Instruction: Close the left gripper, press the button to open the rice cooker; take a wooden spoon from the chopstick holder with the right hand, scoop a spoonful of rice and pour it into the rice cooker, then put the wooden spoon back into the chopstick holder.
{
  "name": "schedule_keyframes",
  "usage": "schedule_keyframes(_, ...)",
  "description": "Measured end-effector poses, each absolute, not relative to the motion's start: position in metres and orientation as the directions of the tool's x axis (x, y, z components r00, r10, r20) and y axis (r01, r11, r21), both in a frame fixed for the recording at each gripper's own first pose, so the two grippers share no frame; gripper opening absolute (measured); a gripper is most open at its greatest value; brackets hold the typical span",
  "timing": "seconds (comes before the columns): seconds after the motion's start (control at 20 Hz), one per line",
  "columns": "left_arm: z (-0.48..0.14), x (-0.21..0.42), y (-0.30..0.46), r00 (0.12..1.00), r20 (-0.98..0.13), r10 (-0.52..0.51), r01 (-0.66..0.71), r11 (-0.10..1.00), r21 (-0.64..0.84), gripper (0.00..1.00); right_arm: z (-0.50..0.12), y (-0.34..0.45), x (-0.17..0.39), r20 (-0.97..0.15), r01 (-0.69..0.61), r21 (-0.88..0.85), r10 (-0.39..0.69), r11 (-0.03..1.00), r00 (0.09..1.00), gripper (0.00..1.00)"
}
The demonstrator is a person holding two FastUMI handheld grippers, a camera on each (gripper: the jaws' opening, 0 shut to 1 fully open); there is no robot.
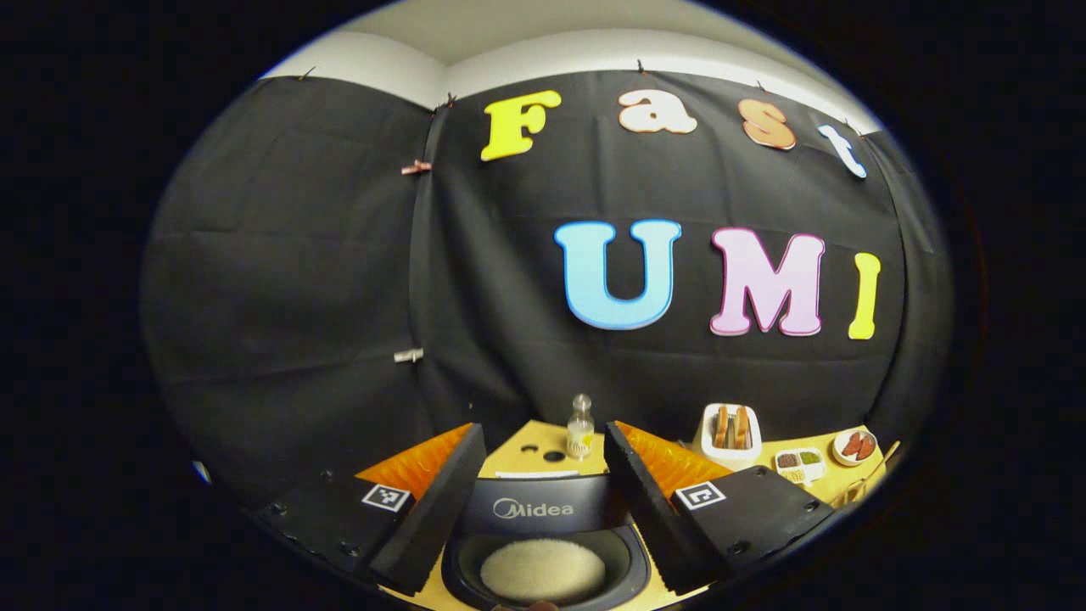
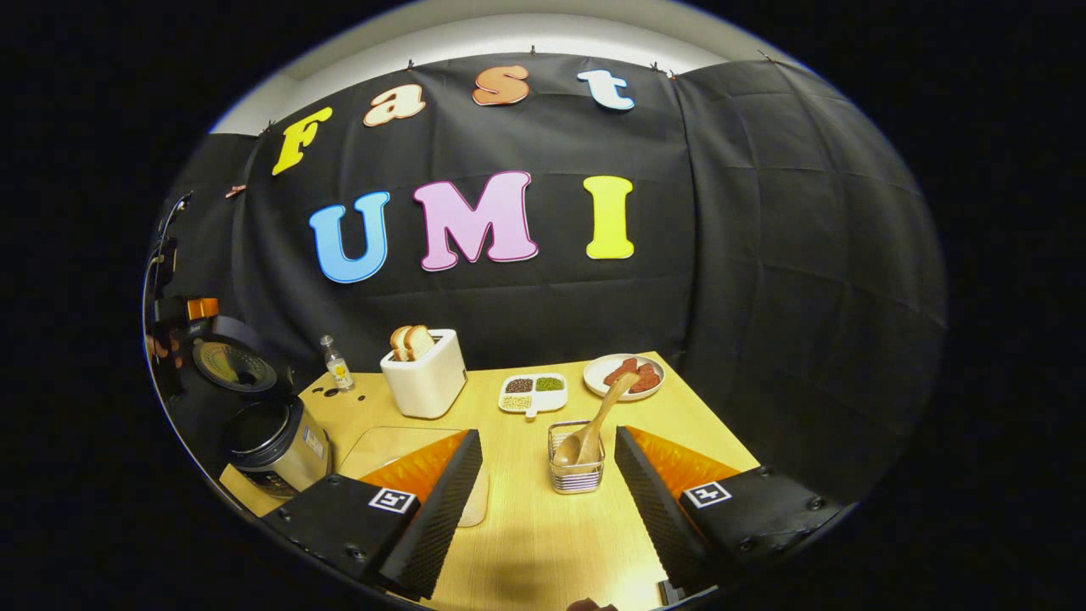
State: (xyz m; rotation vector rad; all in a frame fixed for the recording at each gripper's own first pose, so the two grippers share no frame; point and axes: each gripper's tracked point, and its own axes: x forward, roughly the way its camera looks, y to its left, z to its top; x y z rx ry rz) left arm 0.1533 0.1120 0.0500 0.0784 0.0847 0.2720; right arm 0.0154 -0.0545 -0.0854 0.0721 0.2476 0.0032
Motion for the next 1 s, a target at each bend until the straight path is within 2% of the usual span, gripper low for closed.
schedule_keyframes(0.25,-0.027,0.11,0.103,0.922,-0.264,0.284,-0.289,0.957,0.021,0.97,-0.112,-0.037,0.019,-0.311,-0.073,0.094,0.099,0.993,0.945,0.99)
schedule_keyframes(0.4,-0.075,0.094,0.099,0.894,-0.335,0.296,-0.291,0.954,0.067,0.97,-0.121,-0.033,0.02,-0.33,-0.121,0.086,0.143,0.989,0.933,0.98)
schedule_keyframes(0.7,-0.126,0.086,0.101,0.859,-0.405,0.313,-0.297,0.949,0.105,0.98,-0.129,-0.045,0.026,-0.341,-0.163,0.092,0.184,0.982,0.922,0.99)
schedule_keyframes(0.75,-0.123,0.088,0.102,0.869,-0.382,0.315,-0.292,0.949,0.118,0.99,-0.131,-0.048,0.028,-0.344,-0.169,0.099,0.193,0.981,0.919,0.99)
schedule_keyframes(1.0,-0.132,0.086,0.103,0.855,-0.428,0.294,-0.286,0.955,0.085,0.99,-0.141,-0.06,0.041,-0.348,-0.204,0.111,0.23,0.973,0.909,0.98)
